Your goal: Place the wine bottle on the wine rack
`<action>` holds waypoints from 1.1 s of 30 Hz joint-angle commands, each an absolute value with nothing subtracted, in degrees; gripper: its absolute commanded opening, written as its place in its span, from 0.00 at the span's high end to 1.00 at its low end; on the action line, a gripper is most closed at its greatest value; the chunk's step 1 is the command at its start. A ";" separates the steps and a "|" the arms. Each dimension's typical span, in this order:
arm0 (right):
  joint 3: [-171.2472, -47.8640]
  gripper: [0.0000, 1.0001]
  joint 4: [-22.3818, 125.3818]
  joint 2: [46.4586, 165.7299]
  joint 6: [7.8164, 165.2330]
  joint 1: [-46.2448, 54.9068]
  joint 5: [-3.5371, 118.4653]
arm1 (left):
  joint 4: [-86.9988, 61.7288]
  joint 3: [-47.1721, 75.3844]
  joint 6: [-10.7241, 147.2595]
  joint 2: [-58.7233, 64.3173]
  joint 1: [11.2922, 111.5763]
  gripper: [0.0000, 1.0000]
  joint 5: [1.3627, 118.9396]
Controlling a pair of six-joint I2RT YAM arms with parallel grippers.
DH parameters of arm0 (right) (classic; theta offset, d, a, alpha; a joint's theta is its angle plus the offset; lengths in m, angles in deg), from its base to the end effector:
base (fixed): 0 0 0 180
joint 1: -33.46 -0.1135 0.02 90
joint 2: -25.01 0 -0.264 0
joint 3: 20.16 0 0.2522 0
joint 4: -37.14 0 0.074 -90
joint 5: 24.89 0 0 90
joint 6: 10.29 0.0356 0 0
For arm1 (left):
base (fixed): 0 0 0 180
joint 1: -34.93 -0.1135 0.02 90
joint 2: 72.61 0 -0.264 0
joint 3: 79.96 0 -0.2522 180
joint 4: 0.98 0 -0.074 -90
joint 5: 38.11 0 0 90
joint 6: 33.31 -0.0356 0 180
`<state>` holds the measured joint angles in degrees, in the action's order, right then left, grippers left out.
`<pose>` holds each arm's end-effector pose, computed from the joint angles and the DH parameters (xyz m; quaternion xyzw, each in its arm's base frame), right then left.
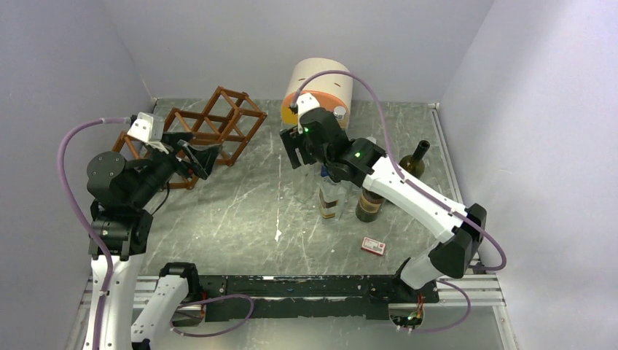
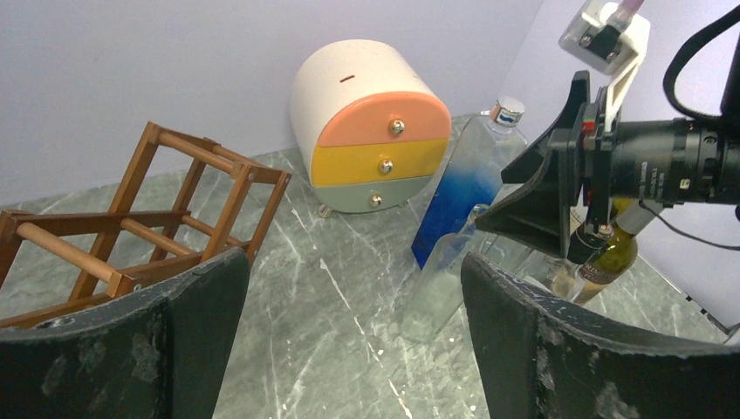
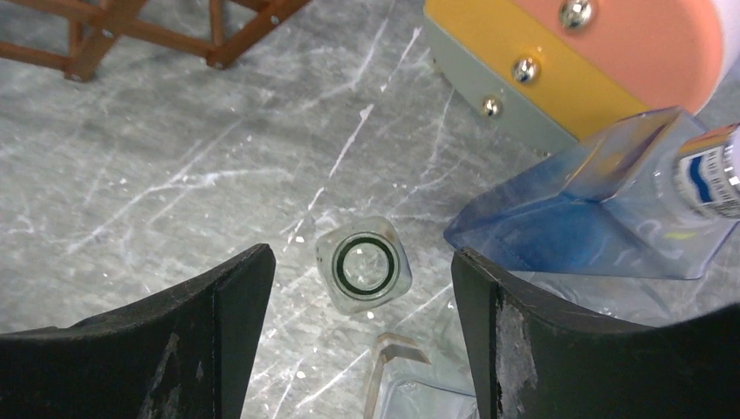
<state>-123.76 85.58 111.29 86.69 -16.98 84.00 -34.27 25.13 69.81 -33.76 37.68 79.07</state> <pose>0.2228 0.2516 0.3964 -0.2431 0.8279 0.1076 0.4939 0.1229 -0.0222 0.4327 0.1088 0.6831 -0.2577 0.6746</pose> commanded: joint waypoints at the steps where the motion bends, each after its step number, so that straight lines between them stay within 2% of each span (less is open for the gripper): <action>1: -120.69 0.24 85.01 111.61 86.77 -17.43 85.41 | -32.62 26.35 70.40 -33.39 37.92 0.06 78.81; 8: -117.69 0.40 82.00 111.68 86.63 -17.43 82.11 | -31.81 27.37 69.79 -32.93 37.92 0.08 80.51; 16: -116.04 0.47 79.37 113.46 85.73 -17.52 85.40 | -30.32 28.27 69.06 -31.25 37.92 0.09 81.35; 19: -114.87 0.60 77.07 112.76 85.07 -17.37 85.17 | -29.50 28.09 69.69 -30.08 37.92 0.10 81.52; 25: -114.46 0.92 74.00 111.67 83.30 -17.48 85.38 | -25.17 31.67 71.69 -29.78 37.92 0.09 85.07; 29: -115.82 0.99 72.38 110.99 83.23 -17.44 83.36 | -21.93 34.89 72.09 -30.11 37.92 0.11 87.28; 33: -116.45 1.00 69.00 109.38 83.77 -17.41 80.50 | -21.91 35.95 72.24 -28.50 38.01 0.09 88.79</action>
